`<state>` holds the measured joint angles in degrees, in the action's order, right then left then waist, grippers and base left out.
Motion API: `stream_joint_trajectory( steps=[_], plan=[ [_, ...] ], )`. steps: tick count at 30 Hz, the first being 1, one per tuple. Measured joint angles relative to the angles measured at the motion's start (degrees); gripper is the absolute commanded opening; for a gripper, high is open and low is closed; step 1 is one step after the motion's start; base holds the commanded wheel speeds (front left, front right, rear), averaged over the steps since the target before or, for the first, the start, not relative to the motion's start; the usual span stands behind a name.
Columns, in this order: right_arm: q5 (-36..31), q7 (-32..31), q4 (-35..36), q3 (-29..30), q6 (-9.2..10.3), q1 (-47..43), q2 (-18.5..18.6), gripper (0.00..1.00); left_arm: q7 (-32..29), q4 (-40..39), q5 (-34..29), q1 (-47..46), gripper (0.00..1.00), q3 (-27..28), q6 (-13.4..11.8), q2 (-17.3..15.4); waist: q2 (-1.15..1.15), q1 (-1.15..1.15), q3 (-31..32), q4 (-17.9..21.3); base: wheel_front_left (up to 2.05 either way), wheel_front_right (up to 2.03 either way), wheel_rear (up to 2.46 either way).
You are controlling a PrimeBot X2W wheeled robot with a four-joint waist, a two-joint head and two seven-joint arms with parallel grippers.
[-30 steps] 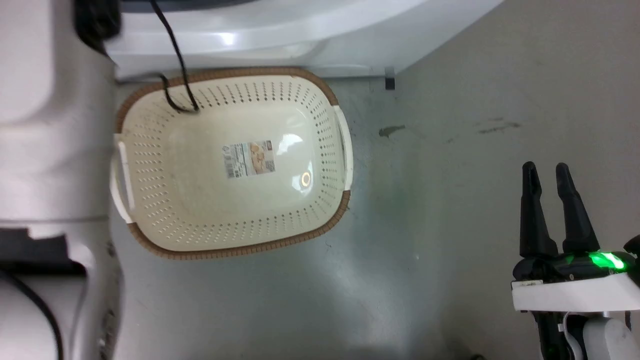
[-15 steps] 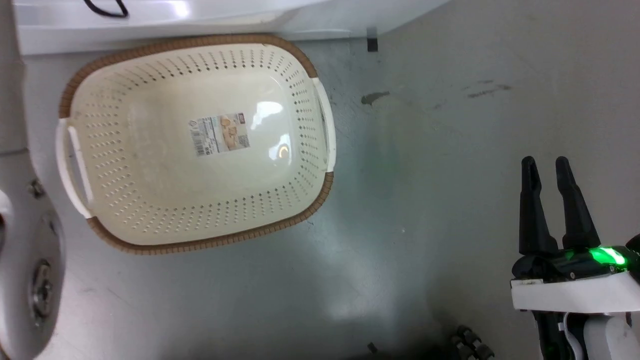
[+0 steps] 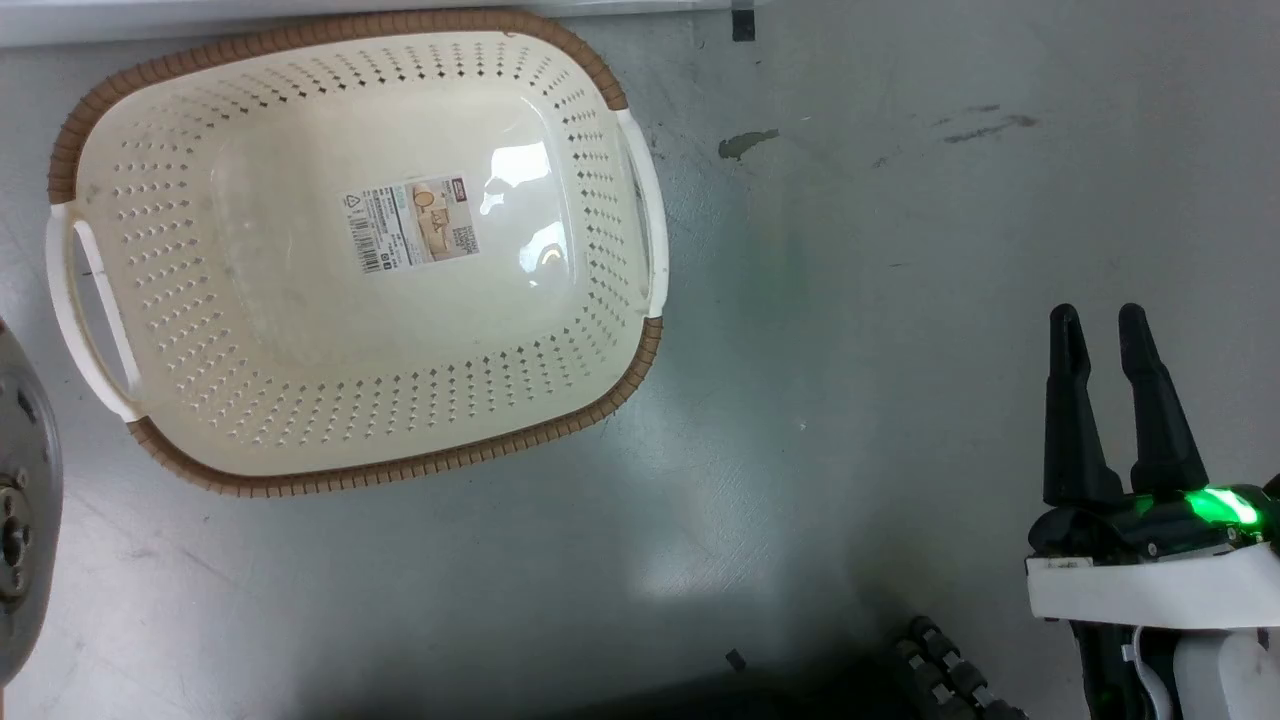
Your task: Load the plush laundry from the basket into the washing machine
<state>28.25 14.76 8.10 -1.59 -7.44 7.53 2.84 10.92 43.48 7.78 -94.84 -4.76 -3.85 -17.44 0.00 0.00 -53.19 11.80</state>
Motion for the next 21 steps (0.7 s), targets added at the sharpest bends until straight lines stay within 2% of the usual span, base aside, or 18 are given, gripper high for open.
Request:
stream_joint_trajectory(
  steps=[3,10,16,21],
  plan=[
    [0.03,0.00,0.03,-0.01,0.00,0.01,0.00,1.00,-0.34,1.32,0.56,-0.57,1.00,-0.03,0.13,0.01,0.00,0.00,-0.25,-0.25,0.00,0.00,0.00],
    [-0.33,0.00,0.13,0.19,0.00,0.07,0.00,1.00,-0.19,4.58,1.62,-0.87,1.00,-0.91,2.21,0.78,0.00,0.00,0.02,-1.39,0.00,0.00,0.00],
    [-1.54,0.00,-0.01,1.10,0.00,0.60,-0.01,1.00,1.82,6.92,3.35,-0.30,1.00,-1.03,3.33,2.91,0.00,0.00,1.83,-3.05,0.00,0.00,0.00],
    [-1.93,0.00,-0.41,2.32,0.00,1.27,0.00,1.00,3.11,7.73,4.95,3.94,1.00,-1.05,4.30,5.48,0.00,0.00,4.89,-4.70,0.00,0.00,0.00]
  ],
)
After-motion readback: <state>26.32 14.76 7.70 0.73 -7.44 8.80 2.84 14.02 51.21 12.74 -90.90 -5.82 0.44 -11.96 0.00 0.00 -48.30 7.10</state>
